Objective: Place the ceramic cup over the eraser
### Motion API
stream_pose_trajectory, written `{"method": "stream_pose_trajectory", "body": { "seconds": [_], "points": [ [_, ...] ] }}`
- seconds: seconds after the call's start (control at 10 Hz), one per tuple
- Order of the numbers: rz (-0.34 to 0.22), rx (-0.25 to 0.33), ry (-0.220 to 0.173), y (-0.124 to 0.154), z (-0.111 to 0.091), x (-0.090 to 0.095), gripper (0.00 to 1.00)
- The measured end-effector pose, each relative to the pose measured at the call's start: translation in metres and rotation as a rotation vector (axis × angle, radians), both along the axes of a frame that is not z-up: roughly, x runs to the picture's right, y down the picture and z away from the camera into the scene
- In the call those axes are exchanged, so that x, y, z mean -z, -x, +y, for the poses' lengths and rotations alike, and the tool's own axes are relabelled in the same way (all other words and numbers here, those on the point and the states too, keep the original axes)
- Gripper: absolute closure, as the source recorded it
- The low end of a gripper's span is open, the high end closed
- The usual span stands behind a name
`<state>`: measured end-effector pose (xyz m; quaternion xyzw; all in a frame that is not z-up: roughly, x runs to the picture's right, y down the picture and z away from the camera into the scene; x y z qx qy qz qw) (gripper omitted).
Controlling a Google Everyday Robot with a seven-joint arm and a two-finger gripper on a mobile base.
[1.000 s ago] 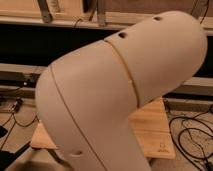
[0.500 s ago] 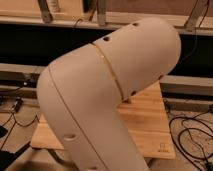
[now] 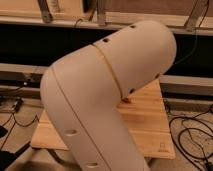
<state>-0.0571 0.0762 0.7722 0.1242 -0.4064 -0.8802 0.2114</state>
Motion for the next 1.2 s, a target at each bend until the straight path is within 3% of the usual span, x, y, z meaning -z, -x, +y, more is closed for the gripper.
{"method": "stream_pose_trajectory", "body": {
  "seconds": [0.3,0.7,1.2],
  "points": [
    [0.001,0.005,-0.008,-0.001,-0.001,0.000,0.20],
    [-0.006,0.040,-0.046,0.001,0.001,-0.011,0.20],
    [0.038,0.097,-0.021,-0.018,0.022,-0.037,0.20]
  ]
}}
